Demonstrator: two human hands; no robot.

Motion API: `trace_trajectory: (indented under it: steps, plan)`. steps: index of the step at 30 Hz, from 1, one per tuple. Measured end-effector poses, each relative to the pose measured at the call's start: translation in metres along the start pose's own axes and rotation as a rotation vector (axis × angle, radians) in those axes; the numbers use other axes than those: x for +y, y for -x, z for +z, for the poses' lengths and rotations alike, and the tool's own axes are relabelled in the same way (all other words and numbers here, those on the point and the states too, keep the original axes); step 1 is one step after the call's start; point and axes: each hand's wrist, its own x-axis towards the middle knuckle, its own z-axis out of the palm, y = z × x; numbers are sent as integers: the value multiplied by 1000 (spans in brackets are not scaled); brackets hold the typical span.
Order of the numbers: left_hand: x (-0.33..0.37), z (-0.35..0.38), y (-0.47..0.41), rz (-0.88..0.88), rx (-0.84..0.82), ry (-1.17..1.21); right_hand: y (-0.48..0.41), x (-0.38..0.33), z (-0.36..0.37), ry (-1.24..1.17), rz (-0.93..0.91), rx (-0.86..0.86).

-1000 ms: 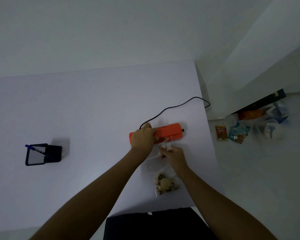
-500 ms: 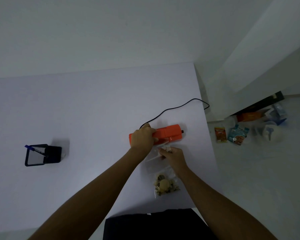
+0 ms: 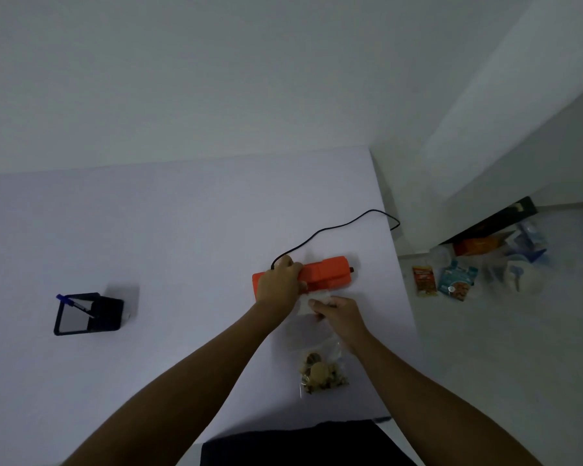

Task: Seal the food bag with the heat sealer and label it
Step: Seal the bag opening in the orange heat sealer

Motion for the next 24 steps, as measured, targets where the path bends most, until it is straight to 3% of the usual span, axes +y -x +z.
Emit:
trace_trajectory:
  steps: [11, 18, 24]
  plan:
    - [-54, -27, 47, 47, 136, 621, 3, -5, -15, -20, -14, 0]
    - [-107, -37, 90, -223, 100, 1146, 7, -1, -19, -30, -3, -38]
    - [-122, -13, 105, -579, 232, 1324, 10, -4, -14, 7, -17, -56]
